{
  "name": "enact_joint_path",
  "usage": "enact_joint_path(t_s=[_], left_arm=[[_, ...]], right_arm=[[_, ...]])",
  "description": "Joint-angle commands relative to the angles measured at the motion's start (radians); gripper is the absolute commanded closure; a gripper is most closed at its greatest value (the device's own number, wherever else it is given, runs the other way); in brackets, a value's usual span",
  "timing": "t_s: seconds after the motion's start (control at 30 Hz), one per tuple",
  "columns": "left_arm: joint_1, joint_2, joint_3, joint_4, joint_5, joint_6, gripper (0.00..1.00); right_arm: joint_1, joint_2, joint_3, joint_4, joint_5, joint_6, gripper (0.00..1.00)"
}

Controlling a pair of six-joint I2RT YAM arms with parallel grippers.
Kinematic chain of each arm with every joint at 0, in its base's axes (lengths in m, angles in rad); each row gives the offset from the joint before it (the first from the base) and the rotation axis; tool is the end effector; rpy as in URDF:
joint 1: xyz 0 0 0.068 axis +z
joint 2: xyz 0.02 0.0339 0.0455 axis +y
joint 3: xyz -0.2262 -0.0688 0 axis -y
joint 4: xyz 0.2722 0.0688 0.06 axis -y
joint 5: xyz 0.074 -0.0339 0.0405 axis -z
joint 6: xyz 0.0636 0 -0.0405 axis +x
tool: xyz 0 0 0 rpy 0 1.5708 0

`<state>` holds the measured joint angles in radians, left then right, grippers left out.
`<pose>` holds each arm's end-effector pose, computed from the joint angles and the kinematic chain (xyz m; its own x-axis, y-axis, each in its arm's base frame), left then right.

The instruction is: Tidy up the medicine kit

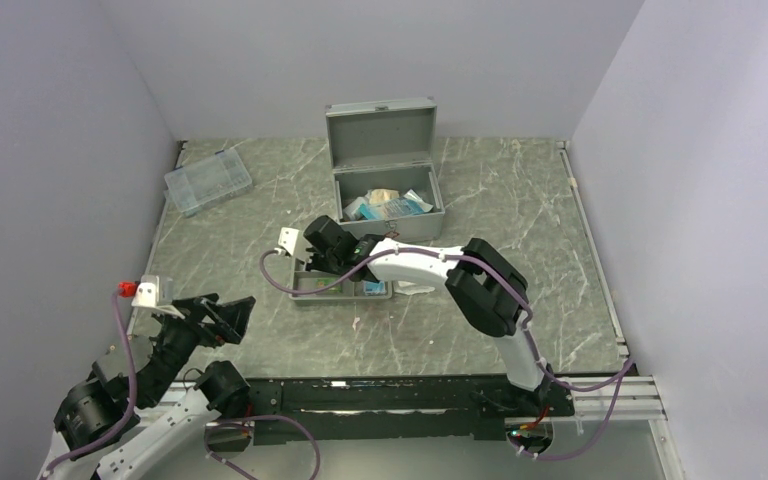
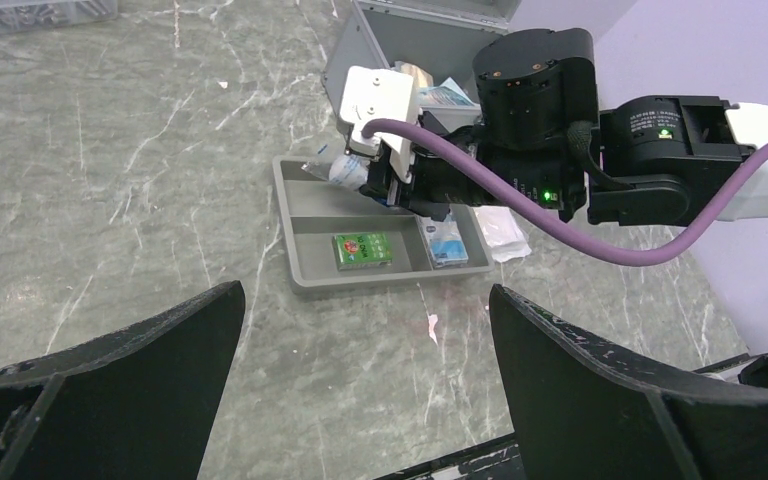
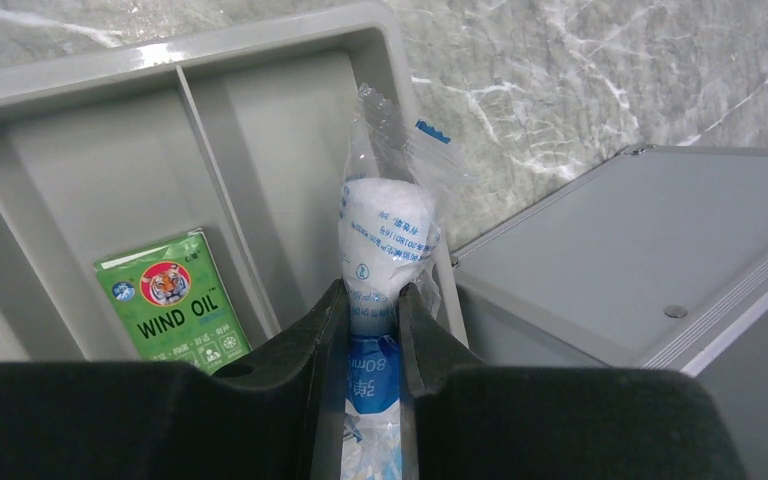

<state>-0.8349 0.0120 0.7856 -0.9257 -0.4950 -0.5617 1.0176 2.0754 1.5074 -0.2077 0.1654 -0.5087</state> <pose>0.0728 -0.0354 0.3296 -0.2656 -0.4049 -0.8749 0.2311 0.8543 -0.4656 0.2657 0.4103 0.1199 0.0573 -0.8215 -0.5674 -0.8582 0.2498 -0.4484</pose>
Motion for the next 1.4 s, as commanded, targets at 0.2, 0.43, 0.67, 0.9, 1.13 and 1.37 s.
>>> enact_joint_path(t_s=[0.2,0.43,0.67,0.9,1.13,1.37], left_arm=[[-0.002,-0.009,0.012,0.024,-0.019,0.005,0.01],[-0.002,-0.009,0.011,0.024,-0.019,0.004,0.0],[-0.003,-0.02,0.01,0.026,-0.017,0.004,0.01],[-0.002,-0.02,0.01,0.025,-0.017,0.004,0.01],[-0.002,-0.021,0.009,0.028,-0.013,0.006,0.01],[-0.002,0.005,0.01,0.028,-0.008,0.008,0.01]], right_arm=[[-0.006,0.031,0.073,-0.02,-0.067,-0.02,0.74],[-0.007,0.045,0.114,-0.078,-0.076,-0.006,0.6],[-0.007,0.028,0.11,-0.08,-0.054,0.005,0.54],[-0.015,-0.088,0.037,-0.008,-0.009,0.079,0.52],[-0.019,-0.279,-0.138,0.1,0.15,0.215,0.38],[-0.024,-0.471,-0.269,0.05,0.304,0.422,0.37]])
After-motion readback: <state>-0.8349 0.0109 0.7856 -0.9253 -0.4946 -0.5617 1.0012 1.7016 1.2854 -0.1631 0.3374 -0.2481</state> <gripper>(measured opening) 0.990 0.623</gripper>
